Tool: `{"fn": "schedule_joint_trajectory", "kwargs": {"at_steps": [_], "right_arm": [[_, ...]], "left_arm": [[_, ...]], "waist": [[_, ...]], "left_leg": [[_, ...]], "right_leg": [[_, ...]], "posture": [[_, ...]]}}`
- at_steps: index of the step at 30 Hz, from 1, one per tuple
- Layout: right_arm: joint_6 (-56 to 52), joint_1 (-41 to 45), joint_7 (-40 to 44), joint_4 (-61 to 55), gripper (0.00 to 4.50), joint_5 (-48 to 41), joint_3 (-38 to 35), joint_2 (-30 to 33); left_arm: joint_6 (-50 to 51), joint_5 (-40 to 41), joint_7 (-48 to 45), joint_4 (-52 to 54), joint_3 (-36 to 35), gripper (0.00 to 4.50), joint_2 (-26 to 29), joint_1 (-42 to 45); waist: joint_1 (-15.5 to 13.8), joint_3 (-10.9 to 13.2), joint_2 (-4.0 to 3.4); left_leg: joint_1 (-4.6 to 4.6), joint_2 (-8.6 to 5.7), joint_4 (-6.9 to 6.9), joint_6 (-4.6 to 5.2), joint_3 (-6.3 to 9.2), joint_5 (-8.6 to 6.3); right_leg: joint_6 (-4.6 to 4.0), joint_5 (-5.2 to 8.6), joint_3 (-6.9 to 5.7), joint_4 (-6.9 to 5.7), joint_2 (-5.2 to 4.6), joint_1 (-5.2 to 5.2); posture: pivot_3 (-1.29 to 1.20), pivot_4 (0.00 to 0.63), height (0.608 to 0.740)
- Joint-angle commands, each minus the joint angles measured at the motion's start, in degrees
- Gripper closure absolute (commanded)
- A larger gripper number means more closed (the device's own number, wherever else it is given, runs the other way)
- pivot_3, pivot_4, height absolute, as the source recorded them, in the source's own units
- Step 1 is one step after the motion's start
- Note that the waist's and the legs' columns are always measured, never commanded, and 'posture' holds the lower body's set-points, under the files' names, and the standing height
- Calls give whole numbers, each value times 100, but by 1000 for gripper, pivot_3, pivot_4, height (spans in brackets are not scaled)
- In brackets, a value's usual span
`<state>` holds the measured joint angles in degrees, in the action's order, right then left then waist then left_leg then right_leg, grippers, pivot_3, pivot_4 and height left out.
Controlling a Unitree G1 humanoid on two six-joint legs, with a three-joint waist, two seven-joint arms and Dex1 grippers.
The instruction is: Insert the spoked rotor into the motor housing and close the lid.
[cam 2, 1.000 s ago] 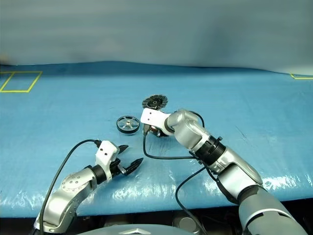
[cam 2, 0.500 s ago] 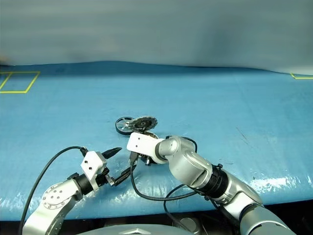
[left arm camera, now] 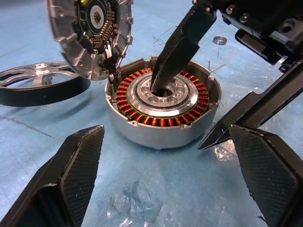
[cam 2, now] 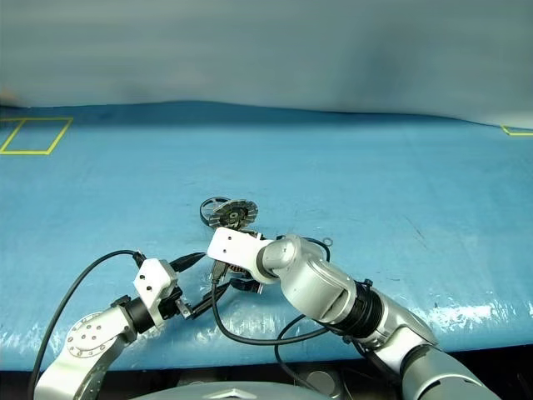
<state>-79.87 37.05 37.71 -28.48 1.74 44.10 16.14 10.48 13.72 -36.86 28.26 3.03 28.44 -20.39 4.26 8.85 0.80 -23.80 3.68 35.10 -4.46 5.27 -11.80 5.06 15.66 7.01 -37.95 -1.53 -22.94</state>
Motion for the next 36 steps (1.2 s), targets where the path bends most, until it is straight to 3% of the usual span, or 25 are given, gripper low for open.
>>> {"fn": "schedule_joint_trajectory", "kwargs": {"at_steps": [1, 5, 9, 14, 20, 25, 36], "right_arm": [[-455, 281, 10, -778, 781, -466, -432, -258], [-1175, 430, -25, -1327, 781, -838, -1225, -438], [-1159, 197, -225, -1791, 781, -1033, -1866, -219], [547, -1320, -518, -2113, 781, -1000, -2960, 277], [1071, -2443, -1131, -2349, 781, -821, -4156, 565], [1006, -2965, -1708, -2243, 781, -632, -4374, 604], [2032, -3654, -2677, -776, 781, -510, -4195, -410]], "left_arm": [[-104, 59, -100, -21, 106, 0, -31, 96], [-48, 148, -197, -75, 140, 0, -12, 151], [34, 153, -210, -80, 154, 0, 23, 183], [-234, 78, -157, -187, 206, 0, -104, 151], [-580, -87, -88, -248, 323, 0, -243, -60], [-690, -45, 61, -276, 288, 0, -432, -160], [-672, -29, 130, -284, 389, 0, -606, -156]], "waist": [[-4, 2, -2], [1, 8, -11], [-4, 15, -17], [-59, 17, -12], [-23, 22, -17], [-44, 23, -12], [-35, 24, -13]], "left_leg": [[0, 0, -1, 0, 0, 0], [-1, 0, -7, 0, 0, -1], [-2, 0, -11, 2, 5, -2], [-11, -4, -6, 4, 1, -4], [-6, -3, -5, 5, -1, -4], [-4, -4, 3, 5, 0, -4], [-3, -3, 1, 5, -3, -4]], "right_leg": [[0, 0, 0, -1, 0, 0], [-1, 1, 0, -1, 0, -2], [19, -7, -6, -1, 1, -2], [4, 9, -2, 15, -3, 3], [4, 9, -1, 6, -3, 0], [5, 9, 0, 5, -3, 7], [5, 9, 3, 6, -3, 7]], "posture": [[0, 150, 740], [0, 150, 740], [0, 150, 740], [0, 150, 740], [0, 150, 740], [0, 150, 740], [0, 150, 740]]}}
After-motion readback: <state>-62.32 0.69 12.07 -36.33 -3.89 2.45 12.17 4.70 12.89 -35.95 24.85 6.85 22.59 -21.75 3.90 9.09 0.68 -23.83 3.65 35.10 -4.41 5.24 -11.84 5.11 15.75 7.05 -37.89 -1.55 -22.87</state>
